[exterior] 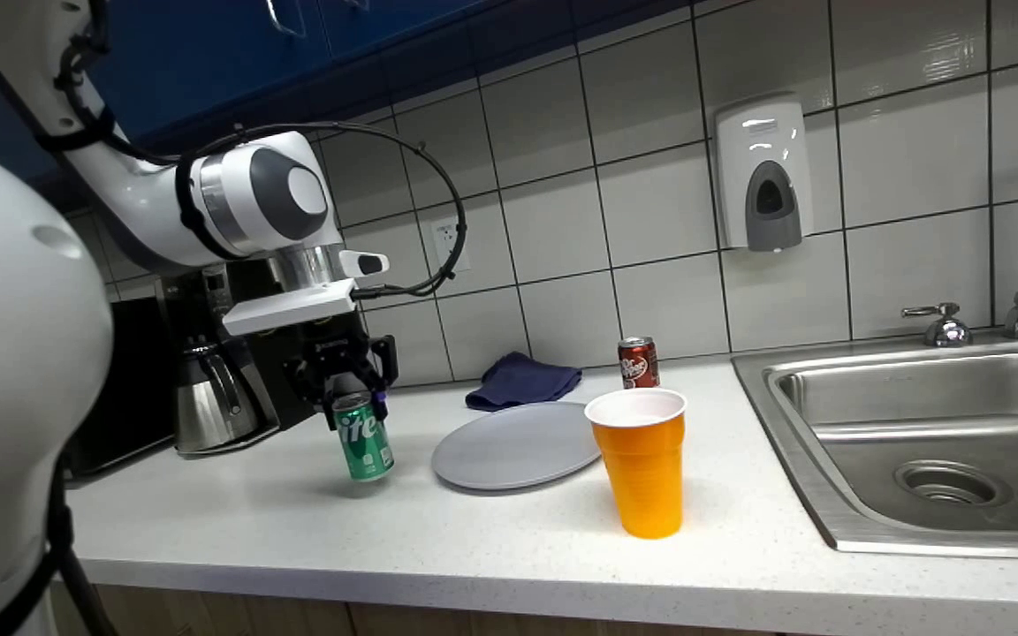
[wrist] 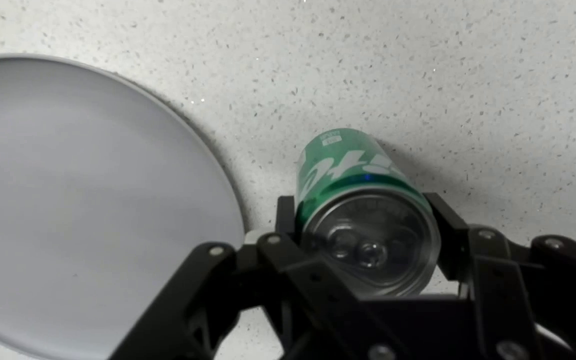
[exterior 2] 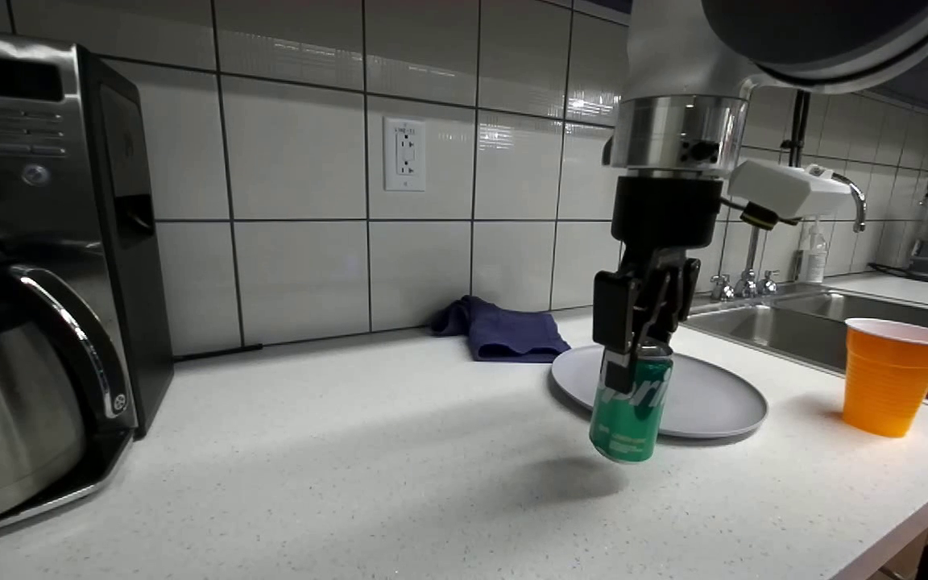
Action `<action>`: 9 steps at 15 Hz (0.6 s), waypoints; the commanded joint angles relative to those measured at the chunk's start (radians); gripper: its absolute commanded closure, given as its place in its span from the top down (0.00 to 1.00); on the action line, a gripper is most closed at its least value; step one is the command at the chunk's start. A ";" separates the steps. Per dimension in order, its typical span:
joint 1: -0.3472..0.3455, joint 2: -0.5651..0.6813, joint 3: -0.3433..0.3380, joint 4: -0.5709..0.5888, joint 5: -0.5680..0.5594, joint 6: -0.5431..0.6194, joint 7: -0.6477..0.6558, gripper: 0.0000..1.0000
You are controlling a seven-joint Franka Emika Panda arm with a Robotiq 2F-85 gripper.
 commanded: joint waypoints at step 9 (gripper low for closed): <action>-0.016 -0.127 -0.040 -0.036 0.057 -0.038 -0.015 0.38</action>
